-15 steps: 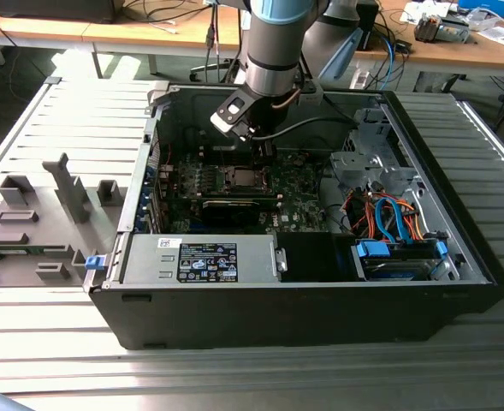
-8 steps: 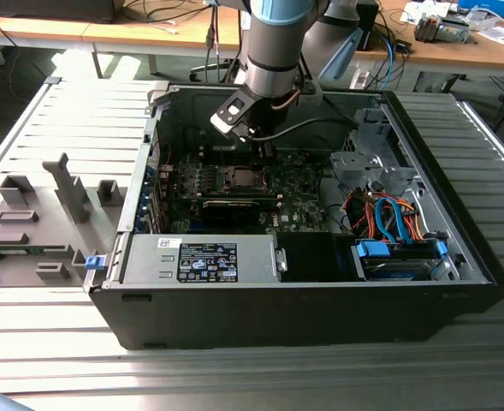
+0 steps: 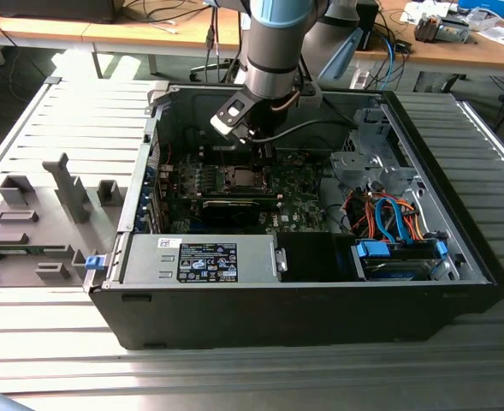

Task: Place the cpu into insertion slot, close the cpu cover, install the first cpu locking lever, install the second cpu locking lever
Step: 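Close the cpu cover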

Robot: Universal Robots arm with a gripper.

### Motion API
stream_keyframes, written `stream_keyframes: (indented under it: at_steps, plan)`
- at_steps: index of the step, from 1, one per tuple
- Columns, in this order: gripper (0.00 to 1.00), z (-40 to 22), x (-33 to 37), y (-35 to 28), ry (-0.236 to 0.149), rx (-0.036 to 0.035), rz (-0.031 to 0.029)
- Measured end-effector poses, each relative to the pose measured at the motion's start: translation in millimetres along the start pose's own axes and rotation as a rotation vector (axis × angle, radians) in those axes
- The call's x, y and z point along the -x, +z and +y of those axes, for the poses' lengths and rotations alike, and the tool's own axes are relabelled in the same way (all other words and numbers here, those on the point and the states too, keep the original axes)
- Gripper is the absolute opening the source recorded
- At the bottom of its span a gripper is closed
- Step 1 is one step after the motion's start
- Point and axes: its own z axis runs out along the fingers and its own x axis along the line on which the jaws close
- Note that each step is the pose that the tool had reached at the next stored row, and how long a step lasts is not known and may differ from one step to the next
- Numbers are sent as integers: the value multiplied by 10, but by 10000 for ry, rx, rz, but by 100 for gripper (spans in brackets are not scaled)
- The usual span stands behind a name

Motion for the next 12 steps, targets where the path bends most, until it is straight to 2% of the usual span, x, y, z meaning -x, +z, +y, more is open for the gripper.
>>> stream_keyframes:
  at_steps: [12]
  plan:
    - [11, -9, 4, 16, 0, 2, 2]
